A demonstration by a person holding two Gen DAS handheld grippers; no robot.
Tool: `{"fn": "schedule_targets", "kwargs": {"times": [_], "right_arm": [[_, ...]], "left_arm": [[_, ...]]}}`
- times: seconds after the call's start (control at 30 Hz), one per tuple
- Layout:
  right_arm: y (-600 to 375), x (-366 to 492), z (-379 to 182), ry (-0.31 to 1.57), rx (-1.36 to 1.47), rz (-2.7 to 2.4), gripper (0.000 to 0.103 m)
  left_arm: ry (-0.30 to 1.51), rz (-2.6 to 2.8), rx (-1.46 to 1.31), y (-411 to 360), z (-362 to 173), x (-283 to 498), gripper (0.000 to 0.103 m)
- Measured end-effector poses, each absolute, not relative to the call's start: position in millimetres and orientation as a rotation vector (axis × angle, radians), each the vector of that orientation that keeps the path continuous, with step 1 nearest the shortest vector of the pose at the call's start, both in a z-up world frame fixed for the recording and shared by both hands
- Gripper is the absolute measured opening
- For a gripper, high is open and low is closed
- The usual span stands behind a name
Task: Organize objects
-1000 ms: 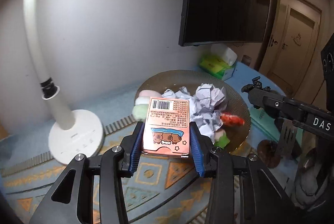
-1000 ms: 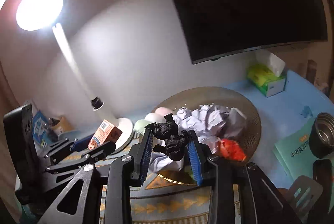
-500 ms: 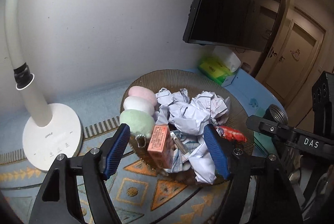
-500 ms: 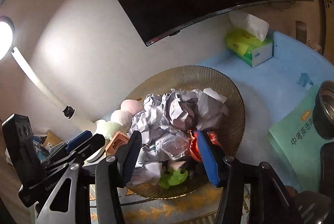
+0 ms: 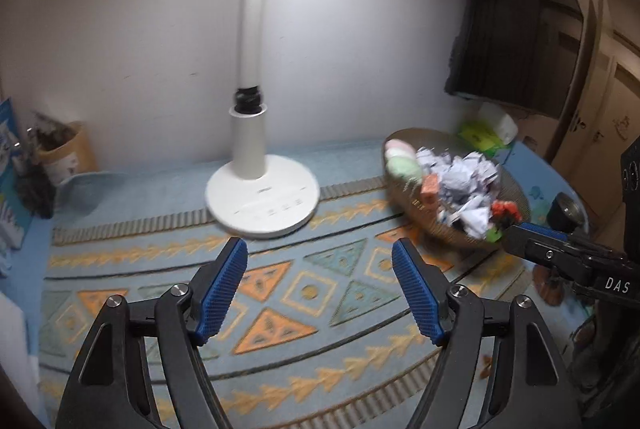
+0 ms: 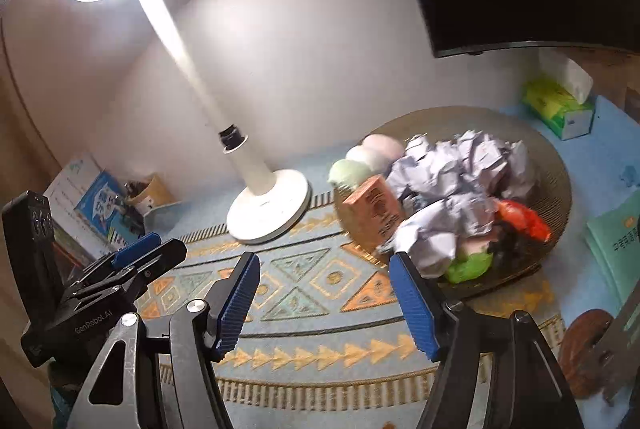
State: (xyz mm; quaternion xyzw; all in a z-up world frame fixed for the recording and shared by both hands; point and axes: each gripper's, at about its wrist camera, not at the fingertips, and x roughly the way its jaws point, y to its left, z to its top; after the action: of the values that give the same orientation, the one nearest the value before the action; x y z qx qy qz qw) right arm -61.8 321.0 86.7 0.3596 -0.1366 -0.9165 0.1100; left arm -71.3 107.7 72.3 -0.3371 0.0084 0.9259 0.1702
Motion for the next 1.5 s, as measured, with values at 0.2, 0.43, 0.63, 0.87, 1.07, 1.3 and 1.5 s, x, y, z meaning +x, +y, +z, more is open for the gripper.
{"fn": "schedule_targets", "kwargs": {"times": [0.2, 0.43, 0.63, 0.87, 1.07, 1.3, 1.5], "right_arm": [[265.7, -63.4, 29.7, -0.393, 1.224, -2.550, 0.066], [234.0, -73.6, -8.8, -0.262, 1.345, -2.573, 0.066], [220.3, -73.5, -23.4, -0.065, 1.381, -2.665, 0.067], [209.9, -76.4, -27.3, 0.037, 1.399, -2.650, 0.083], [205.0, -75.8, -29.0, 0.088, 1.419, -2.635, 0.094], [201.3, -75.3, -29.7, 0.114, 1.441, -2.627, 0.103], [200.7, -74.4, -29.3, 0.116, 1.440, -2.628, 0.103]], "left_arm": [[-0.051, 2.740, -1.138, 37.3, 22.5, -36.4, 0.079], [-0.037, 2.837, -1.256, 11.5, -25.2, -28.1, 0.079], [-0.086, 2.842, -1.338, 6.7, -38.3, -36.5, 0.079], [-0.006, 2.828, -1.442, 15.0, -49.1, -45.1, 0.096], [-0.047, 2.830, -1.480, 9.6, -51.6, -49.3, 0.103], [-0.047, 2.831, -1.481, 10.0, -52.3, -50.0, 0.103], [-0.052, 2.848, -1.462, 9.2, -52.9, -49.8, 0.103]]}}
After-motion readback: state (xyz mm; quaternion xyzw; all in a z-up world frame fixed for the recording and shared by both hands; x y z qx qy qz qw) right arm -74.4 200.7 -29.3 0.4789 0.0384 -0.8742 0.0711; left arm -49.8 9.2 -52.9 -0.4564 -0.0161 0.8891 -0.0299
